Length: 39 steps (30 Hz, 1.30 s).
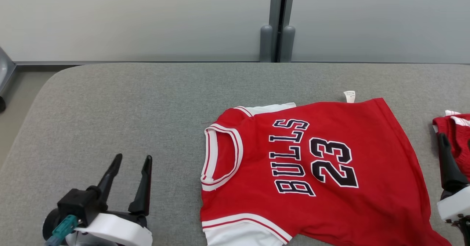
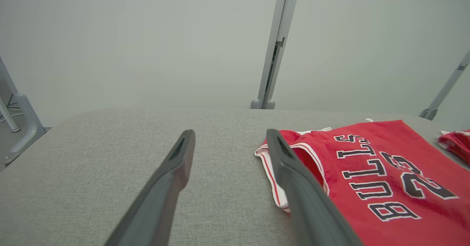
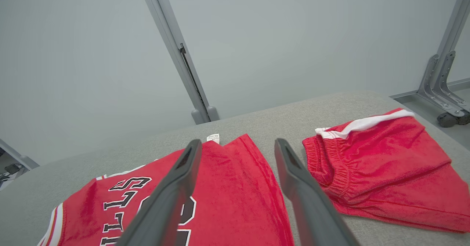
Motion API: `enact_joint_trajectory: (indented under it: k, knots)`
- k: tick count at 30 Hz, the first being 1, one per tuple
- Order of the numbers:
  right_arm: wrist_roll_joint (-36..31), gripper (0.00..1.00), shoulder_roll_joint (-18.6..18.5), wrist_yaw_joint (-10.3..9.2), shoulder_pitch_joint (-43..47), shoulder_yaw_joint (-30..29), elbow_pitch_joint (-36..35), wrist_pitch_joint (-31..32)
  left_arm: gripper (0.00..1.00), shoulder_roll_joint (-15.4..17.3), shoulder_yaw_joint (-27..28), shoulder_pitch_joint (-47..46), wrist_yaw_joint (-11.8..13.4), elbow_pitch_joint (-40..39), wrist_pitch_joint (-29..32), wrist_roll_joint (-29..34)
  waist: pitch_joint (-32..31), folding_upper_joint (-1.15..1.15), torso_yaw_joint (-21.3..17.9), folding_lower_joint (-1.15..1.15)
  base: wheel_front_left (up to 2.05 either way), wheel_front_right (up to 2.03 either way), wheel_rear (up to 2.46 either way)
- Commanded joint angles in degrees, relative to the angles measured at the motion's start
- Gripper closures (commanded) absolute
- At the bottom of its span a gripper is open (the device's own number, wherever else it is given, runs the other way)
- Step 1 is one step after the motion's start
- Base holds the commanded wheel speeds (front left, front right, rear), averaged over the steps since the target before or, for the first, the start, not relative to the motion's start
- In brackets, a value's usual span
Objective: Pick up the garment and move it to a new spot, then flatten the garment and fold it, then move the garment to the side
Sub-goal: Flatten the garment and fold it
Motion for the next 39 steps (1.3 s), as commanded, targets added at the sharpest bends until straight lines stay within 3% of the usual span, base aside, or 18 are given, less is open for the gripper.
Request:
enact_joint_trajectory:
  k: [1, 7, 13, 18, 25, 39]
  knots:
    - [-0.8, 0.00, -0.1, 0.02, -0.3, 0.6, 1.0, -3.8, 0.00, 0.3, 0.8, 0.5, 0.2, -0.4, -1.3, 0.6, -0.2, 0.00, 0.6, 0.00, 0.00, 0.00, 0.00]
    - [-1.2, 0.00, -0.8, 0.02, -1.5, 4.6, 5.0, -20.4, 0.00, -0.7, 4.9, 1.1, 0.1, -1.5, -4.6, 3.5, -0.4, 0.00, 1.1, 0.00, 0.00, 0.00, 0.00]
    - [-2.3, 0.00, -3.0, 0.02, -0.7, 8.8, 10.0, -28.2, 0.00, -5.0, 10.9, 3.4, -2.7, -1.8, -4.8, 8.4, -0.6, 0.00, 0.7, 0.00, 0.00, 0.00, 0.00]
    - [-2.8, 0.00, -4.3, 0.02, 0.0, 12.0, 14.4, -29.9, 0.00, -9.4, 14.7, 6.1, -6.5, 0.2, -4.8, 11.8, -2.1, 0.00, 0.0, 0.00, 0.00, 0.00, 0.00]
    - [-1.8, 0.00, -5.4, 0.02, -1.0, 14.7, 16.5, -30.9, 0.00, -12.8, 18.2, 7.4, -10.6, 2.1, -4.9, 15.3, -3.1, 0.00, -0.5, 0.00, 0.00, 0.00, 0.00]
    - [-0.9, 0.00, -6.8, 0.02, -0.9, 15.8, 17.0, -31.3, 0.00, -15.9, 21.6, 8.2, -14.4, 3.1, -4.9, 19.0, -4.0, 0.00, -0.4, 0.00, 0.00, 0.00, 0.00]
